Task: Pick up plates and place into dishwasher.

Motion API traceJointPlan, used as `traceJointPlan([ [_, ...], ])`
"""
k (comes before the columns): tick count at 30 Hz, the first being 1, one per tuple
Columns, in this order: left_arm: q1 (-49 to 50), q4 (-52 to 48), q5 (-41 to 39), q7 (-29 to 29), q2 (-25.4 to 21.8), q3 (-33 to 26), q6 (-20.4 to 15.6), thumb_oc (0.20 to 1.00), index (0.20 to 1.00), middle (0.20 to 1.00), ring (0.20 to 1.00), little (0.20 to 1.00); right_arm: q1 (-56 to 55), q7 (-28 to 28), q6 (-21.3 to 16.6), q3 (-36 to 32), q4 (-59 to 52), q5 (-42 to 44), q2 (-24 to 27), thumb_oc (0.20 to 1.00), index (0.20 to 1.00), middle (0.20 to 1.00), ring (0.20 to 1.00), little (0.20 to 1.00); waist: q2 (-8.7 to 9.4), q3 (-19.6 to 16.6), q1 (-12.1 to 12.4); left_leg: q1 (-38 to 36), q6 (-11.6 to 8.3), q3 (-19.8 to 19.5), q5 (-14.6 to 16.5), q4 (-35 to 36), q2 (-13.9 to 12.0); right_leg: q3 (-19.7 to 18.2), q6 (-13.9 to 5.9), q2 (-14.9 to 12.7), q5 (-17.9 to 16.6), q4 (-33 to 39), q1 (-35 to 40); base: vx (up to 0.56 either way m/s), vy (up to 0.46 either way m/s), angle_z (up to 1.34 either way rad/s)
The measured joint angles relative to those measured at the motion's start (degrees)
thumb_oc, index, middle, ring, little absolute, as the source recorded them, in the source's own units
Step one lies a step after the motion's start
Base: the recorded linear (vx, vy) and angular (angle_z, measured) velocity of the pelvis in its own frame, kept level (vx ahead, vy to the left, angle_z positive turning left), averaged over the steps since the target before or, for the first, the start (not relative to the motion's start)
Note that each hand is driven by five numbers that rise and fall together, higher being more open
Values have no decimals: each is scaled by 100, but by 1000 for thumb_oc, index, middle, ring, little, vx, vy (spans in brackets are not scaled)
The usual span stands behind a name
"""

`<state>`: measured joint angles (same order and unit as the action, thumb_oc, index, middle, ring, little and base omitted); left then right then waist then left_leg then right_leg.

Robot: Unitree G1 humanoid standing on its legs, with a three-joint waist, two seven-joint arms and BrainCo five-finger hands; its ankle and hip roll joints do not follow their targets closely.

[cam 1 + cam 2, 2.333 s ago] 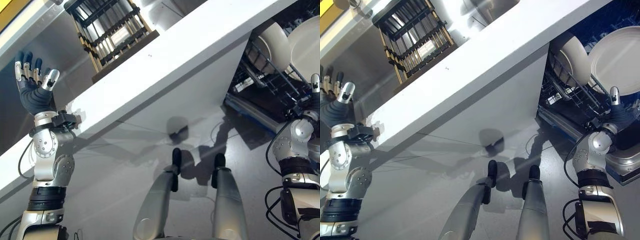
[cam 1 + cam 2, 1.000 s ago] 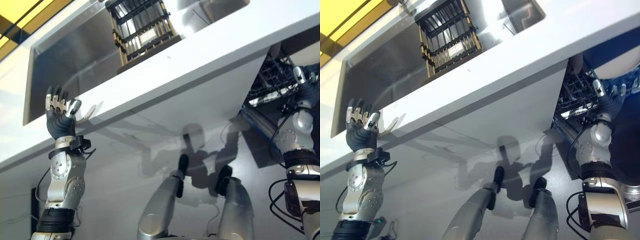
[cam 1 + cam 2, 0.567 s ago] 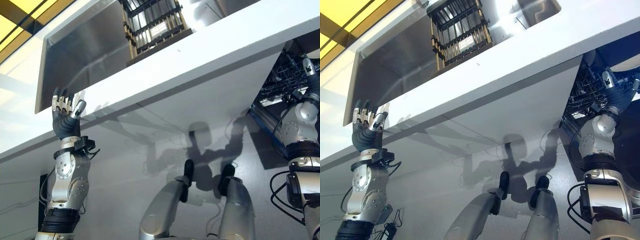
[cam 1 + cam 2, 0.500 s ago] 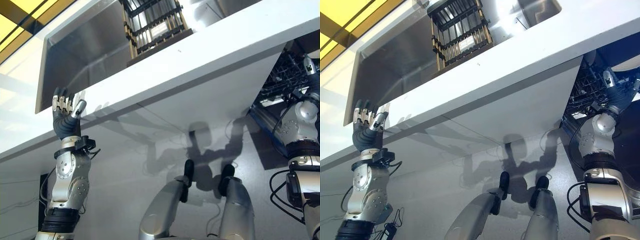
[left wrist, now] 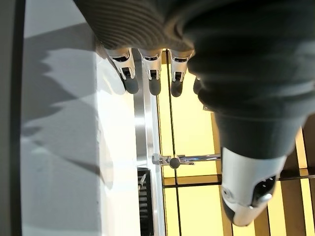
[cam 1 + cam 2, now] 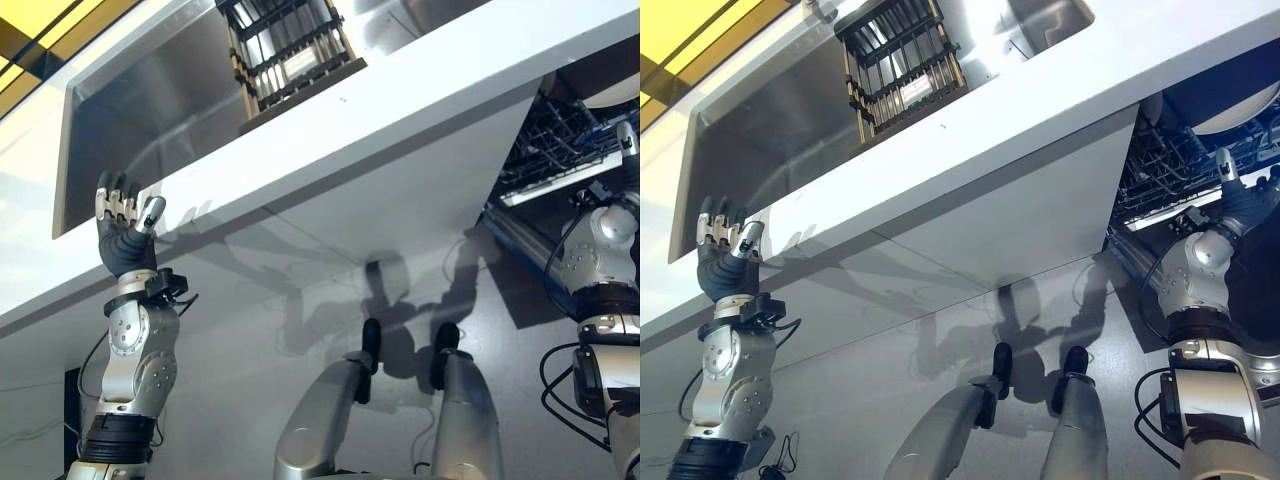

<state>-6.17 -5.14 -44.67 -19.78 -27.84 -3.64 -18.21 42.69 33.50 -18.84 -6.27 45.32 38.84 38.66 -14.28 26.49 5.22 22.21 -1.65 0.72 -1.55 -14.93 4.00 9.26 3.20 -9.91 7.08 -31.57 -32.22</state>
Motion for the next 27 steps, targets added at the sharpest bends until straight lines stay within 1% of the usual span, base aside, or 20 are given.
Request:
traceJointPlan([
  [1, 6, 0, 1, -6, 0, -13, 0, 1000, 1000, 1000, 1000, 1000, -64, 48, 0, 1, 0, 0, -22, 1000, 1000, 1000, 1000, 1000, 15, 11, 20, -19, 14, 56, 8, -2, -6, -39, -3, 10, -36, 19, 7, -11, 13, -21],
  [5, 10, 3, 2, -39, 0, -56, -10, 1000, 1000, 1000, 1000, 1000, -311, 242, -13, -1, -162, -71, -152, 1000, 1000, 1000, 1000, 1000, 66, 47, -67, -67, 57, 179, 44, -47, -36, -168, -36, 83, -144, 148, 75, -15, 22, -16],
  [7, 3, 9, 2, -39, -3, -102, -12, 1000, 1000, 1000, 1000, 1000, -513, 374, -56, -1, -356, -192, -269, 1000, 1000, 1000, 1000, 1000, 132, 93, -132, -159, 104, 247, 96, -68, -48, -269, -65, 132, -193, 208, 164, -19, 11, -19],
  [9, 3, 27, 2, -31, -3, -119, -12, 1000, 1000, 1000, 1000, 1000, -789, 555, -120, -16, -515, -308, -392, 1000, 1000, 1000, 1000, 1000, 209, 147, -188, -305, 100, 311, 142, -104, -67, -335, -101, 174, -223, 286, 328, 0, 6, -21],
  [10, 1, 35, 1, 0, -5, -160, 2, 1000, 1000, 1000, 1000, 1000, -957, 671, -120, -46, -673, -346, -485, 1000, 1000, 1000, 1000, 1000, 256, 179, -226, -406, 158, 377, 204, -125, -86, -364, -115, 186, -234, 327, 432, 5, 1, -20],
  [12, -44, 69, 3, 82, -6, -156, 18, 1000, 1000, 1000, 1000, 1000, -1285, 870, -150, -139, -1011, -440, -680, 1000, 1000, 1000, 1000, 1000, 354, 245, -369, -601, 168, 442, 282, -187, -100, -444, -171, 223, -271, 419, 654, 24, -11, -24],
  [13, -47, 79, 5, 124, -9, -172, 34, 1000, 1000, 1000, 1000, 1000, -1445, 976, -180, -172, -1165, -451, -794, 1000, 1000, 1000, 1000, 1000, 397, 274, -446, -716, 225, 522, 373, -192, -126, -480, -188, 239, -281, 476, 777, 34, -16, -35],
  [15, -103, 127, 9, 203, -14, -167, 107, 1000, 1000, 1000, 1000, 1000, -1723, 1178, -225, -226, -1383, -452, -920, 1000, 1000, 1000, 1000, 1000, 448, 294, -485, -868, 280, 643, 463, -215, -145, -566, -245, 262, -318, 583, 936, 41, -16, -37],
  [17, -124, 147, 20, 297, -17, -170, 210, 1000, 1000, 1000, 1000, 1000, -1985, 1304, -237, -282, -1423, -450, -1039, 1000, 1000, 1000, 1000, 1000, 529, 299, -635, -1029, 331, 753, 551, -262, -149, -607, -301, 251, -359, 659, 1099, 90, -12, -31],
  [18, -137, 167, 24, 366, -17, -165, 284, 1000, 1000, 1000, 1000, 1000, -2133, 1344, -237, -335, -1426, -443, -1123, 1000, 1000, 1000, 1000, 1000, 577, 298, -639, -1149, 333, 821, 589, -248, -159, -644, -316, 260, -372, 696, 1193, 129, -6, -36],
  [20, -107, 202, 110, 474, -24, -175, 392, 1000, 1000, 1000, 1000, 1000, -2455, 1388, -238, -439, -1517, -442, -1315, 1000, 1000, 1000, 1000, 1000, 689, 270, -669, -1402, 354, 874, 693, -231, -171, -654, -334, 258, -387, 766, 1412, 144, -7, -41],
  [22, -5, 216, 149, 603, -32, -221, 490, 1000, 1000, 1000, 1000, 1000, -2694, 1418, -237, -482, -1580, -442, -1486, 1000, 1000, 1000, 1000, 1000, 818, 235, -761, -1640, 338, 896, 792, -255, -168, -669, -363, 254, -388, 800, 1620, 132, 5, -32],
  [24, 33, 244, 216, 750, -33, -214, 652, 1000, 1000, 1000, 1000, 1000, -2905, 1448, -227, -520, -1581, -442, -1627, 1000, 1000, 1000, 1000, 1000, 917, 170, -772, -1865, 331, 963, 857, -245, -161, -732, -388, 256, -357, 798, 1758, 126, 32, -30],
  [26, 122, 250, 286, 889, -35, -213, 776, 1000, 1000, 1000, 1000, 1000, -3042, 1458, -199, -526, -1584, -442, -1720, 1000, 1000, 1000, 1000, 1000, 969, 82, -784, -1991, 354, 1032, 939, -255, -158, -744, -408, 233, -345, 789, 1827, 142, 65, -32],
  [27, 168, 269, 297, 934, -34, -210, 819, 1000, 1000, 1000, 1000, 1000, -3092, 1459, -167, -549, -1584, -442, -1775, 1000, 1000, 1000, 1000, 1000, 989, 44, -829, -2063, 370, 1068, 962, -266, -135, -748, -427, 203, -333, 768, 1857, 113, 66, -24],
])
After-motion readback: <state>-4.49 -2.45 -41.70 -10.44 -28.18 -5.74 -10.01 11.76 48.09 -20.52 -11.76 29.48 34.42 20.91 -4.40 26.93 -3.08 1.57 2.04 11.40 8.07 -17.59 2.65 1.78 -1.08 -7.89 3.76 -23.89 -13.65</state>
